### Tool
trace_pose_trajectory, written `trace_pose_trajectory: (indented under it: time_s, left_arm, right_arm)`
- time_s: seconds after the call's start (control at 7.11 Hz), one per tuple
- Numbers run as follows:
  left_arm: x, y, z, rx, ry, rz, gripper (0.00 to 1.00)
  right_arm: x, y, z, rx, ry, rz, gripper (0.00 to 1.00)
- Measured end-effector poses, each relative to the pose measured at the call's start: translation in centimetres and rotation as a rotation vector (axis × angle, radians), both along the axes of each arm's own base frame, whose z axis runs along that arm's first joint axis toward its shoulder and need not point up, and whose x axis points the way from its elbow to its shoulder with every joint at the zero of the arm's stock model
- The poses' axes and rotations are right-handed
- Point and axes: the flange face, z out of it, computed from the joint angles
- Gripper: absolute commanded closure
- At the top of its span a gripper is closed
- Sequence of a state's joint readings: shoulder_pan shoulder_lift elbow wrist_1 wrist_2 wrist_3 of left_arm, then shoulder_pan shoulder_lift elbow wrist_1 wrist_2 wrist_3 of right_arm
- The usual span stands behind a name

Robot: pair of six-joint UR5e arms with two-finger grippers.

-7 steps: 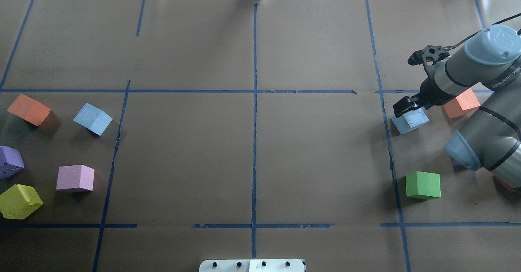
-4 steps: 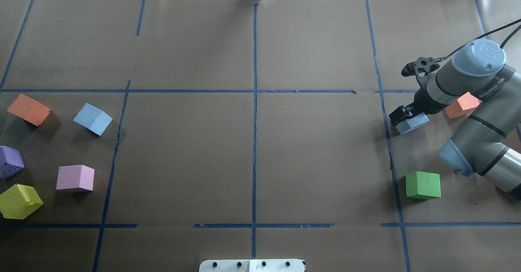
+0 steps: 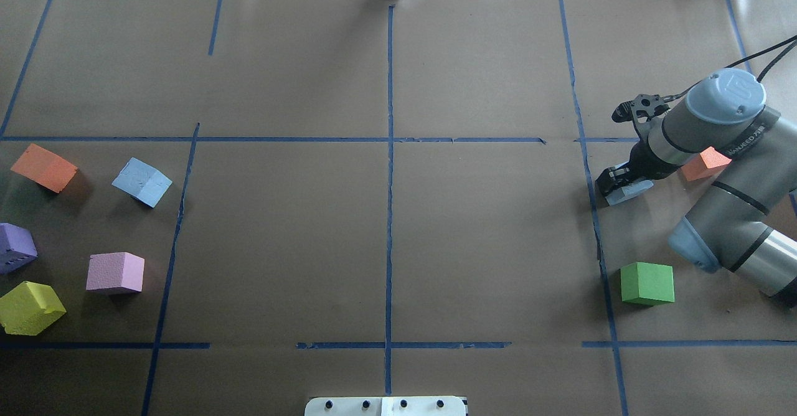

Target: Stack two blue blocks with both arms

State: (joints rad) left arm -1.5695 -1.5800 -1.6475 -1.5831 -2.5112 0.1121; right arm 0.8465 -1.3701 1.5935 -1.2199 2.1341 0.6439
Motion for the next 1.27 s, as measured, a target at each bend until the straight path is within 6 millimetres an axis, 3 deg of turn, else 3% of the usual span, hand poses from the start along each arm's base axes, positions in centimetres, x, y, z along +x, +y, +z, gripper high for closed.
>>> trace_pose_trajectory:
  time_s: [0.14,0.42,0.7,0.84,0.98,1.27]
  left_arm:
    - [0.0,0.2,0.0,0.003,0.0,0.001,0.0]
    - [0.0,0.8,0.0,0.002,-0.001,0.001,0.0]
    - [0.0,1.2,0.3,-0.003,0.0,0.002,0.0]
    - [0.0,1.4,0.5,-0.005,0.0,0.002,0.0]
    - [0.0,1.6,0.7,-0.006,0.0,0.002,0.0]
    - [0.0,1.7,0.8,-0.007,0.0,0.002,0.0]
  right_arm:
    - [-2.1,-0.7,-3.8,-0.014,-0.038,0.037,1.0]
    - [-9.9,-0.7,-14.6,-0.082,-0.128,0.128,1.0]
    - [-18.8,0.4,-23.8,-0.157,-0.173,0.258,1.0]
    - [-22.7,0.6,-27.0,-0.186,-0.178,0.299,1.0]
    - [-25.1,0.7,-28.6,-0.207,-0.174,0.321,1.0]
    - [-27.3,1.3,-29.2,-0.244,-0.157,0.349,0.99]
